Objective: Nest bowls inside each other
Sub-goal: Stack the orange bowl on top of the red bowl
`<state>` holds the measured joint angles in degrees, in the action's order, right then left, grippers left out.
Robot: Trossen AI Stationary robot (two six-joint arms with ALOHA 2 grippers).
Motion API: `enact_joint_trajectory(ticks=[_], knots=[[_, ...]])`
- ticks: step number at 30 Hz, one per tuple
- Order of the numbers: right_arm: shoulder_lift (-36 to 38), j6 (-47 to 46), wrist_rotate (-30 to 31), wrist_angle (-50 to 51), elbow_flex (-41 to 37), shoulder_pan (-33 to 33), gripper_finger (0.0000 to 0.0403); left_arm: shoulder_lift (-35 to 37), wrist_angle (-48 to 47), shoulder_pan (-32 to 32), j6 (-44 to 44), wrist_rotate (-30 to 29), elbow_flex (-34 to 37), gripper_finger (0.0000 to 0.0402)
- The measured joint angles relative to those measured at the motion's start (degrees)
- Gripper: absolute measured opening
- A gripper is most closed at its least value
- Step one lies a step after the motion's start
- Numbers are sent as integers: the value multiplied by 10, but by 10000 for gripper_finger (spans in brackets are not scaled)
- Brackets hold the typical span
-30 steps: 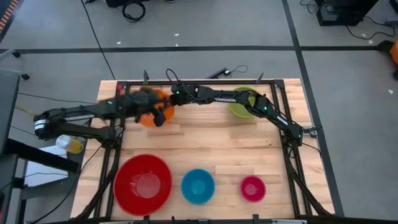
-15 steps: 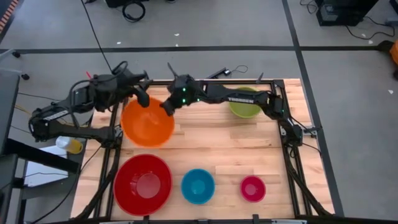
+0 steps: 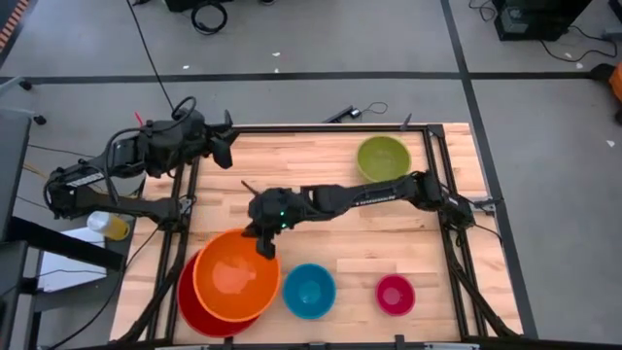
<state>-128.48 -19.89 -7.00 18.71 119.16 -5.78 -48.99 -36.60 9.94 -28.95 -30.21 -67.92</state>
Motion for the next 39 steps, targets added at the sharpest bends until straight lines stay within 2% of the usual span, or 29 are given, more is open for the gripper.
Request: enact_joint_trajectory(ticks=[8,12,14,22,29,34,39], knots=[[-27,-7,68,-25,-1,-14,29,-17,0,-37,-73,1,0,176],[-38,-10,77,-66,1,-14,30,-21,4,-54,-106,1,1,176],[-45,-11,59,-67,1,-13,35,-21,4,-62,-107,1,1,176],[-46,-5,43,-53,0,-20,97,-24,4,-68,-78,0,1,176],[-40,-107,44,-56,0,-6,157,-24,-4,-70,-57,9,1,176],[-34,-213,50,-11,1,7,163,-24,-47,-70,-55,24,1,176],[-34,-200,59,84,0,5,150,-24,-70,-70,-54,24,1,176]])
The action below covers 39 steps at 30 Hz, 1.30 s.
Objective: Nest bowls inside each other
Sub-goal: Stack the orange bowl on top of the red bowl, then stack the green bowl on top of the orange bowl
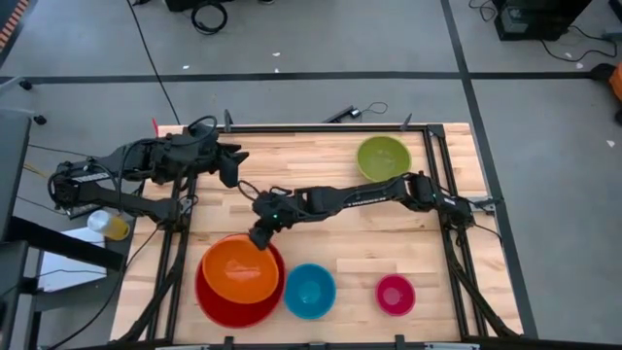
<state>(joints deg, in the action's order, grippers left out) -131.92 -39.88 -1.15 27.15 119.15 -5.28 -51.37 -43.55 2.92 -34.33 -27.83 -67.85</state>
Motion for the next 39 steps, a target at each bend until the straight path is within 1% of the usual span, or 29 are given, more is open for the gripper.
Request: enact_joint_trajectory(ticks=[2,6,7,8,11,14,17,19,22,24,26,28,30,34,36,39], knots=[[0,25,-29,9,0,-7,146,0,0,0,7,0,0,176],[0,41,-131,-18,0,-18,141,0,0,0,20,0,0,176],[1,41,-139,-21,0,-19,140,0,0,0,22,-1,0,176],[4,37,-128,-16,0,-21,140,0,0,0,22,-1,0,176],[5,-1,-32,28,1,-24,139,0,0,0,22,-1,0,176],[5,-33,45,83,0,-15,139,0,-5,0,22,-2,0,176],[15,-33,85,133,0,-4,139,0,-28,0,16,-2,0,176],[27,-8,86,162,0,4,139,0,-52,0,1,-2,0,176],[50,47,92,255,0,19,139,0,-88,-1,-21,12,0,176],[66,84,125,335,0,33,139,0,-108,-6,-35,23,0,176],[78,118,176,414,0,49,139,0,-123,-16,-50,24,0,176],[87,140,211,470,0,66,139,0,-135,-26,-57,25,0,176],[98,181,210,495,0,85,139,0,-141,-38,-66,25,0,176],[124,238,183,506,0,129,139,0,-162,-76,-108,26,0,176],[132,237,161,515,0,160,139,0,-176,-101,-132,26,0,176],[133,200,117,537,0,204,139,-1,-194,-139,-165,12,0,176]])
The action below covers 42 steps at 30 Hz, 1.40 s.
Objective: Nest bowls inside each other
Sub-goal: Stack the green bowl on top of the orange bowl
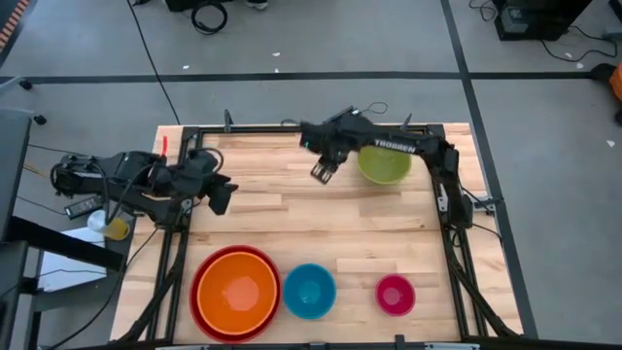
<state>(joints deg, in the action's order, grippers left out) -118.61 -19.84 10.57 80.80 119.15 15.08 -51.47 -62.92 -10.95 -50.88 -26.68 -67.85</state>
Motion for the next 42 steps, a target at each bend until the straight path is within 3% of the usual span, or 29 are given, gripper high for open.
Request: enact_joint_trajectory(ticks=[5,12,19,24,28,32,37,42], knots=[[-2,-16,7,28,-36,34,139,-4,-5,-35,-19,-34,0,176],[-1,-37,17,32,-148,71,148,-17,-7,-51,-37,-46,0,176],[-1,-68,42,-11,-218,83,167,-48,-13,-50,-25,-49,0,176],[-1,-73,-15,-73,-252,82,170,-69,-15,-50,-16,-47,0,176],[-1,-80,14,-82,-272,79,166,-76,-16,-50,-21,-45,0,175],[-1,-74,16,-80,-280,79,130,-78,-16,-50,-25,-40,0,175],[3,-29,16,-78,-281,53,21,-79,-17,-50,-44,-38,0,176],[37,-10,10,-142,-280,-22,36,-79,-16,-50,-46,-38,0,176]])
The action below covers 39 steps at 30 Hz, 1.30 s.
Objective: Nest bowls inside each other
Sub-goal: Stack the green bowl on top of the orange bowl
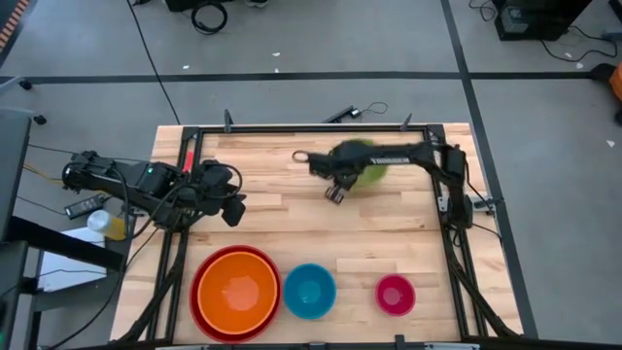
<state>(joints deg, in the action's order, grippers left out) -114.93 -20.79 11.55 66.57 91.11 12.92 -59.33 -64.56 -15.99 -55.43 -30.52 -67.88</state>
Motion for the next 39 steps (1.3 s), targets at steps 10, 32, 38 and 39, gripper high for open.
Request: enact_joint_trajectory(ticks=[10,32,38,39], knots=[[46,179,-47,-294,0,-209,19,0,2,14,35,-18,0,176],[-33,234,-221,-714,6,-313,27,1,74,47,131,6,0,176],[-41,153,-157,-733,6,-324,83,1,78,47,132,15,0,176],[-41,150,-149,-736,6,-324,99,1,77,47,132,18,0,176]])
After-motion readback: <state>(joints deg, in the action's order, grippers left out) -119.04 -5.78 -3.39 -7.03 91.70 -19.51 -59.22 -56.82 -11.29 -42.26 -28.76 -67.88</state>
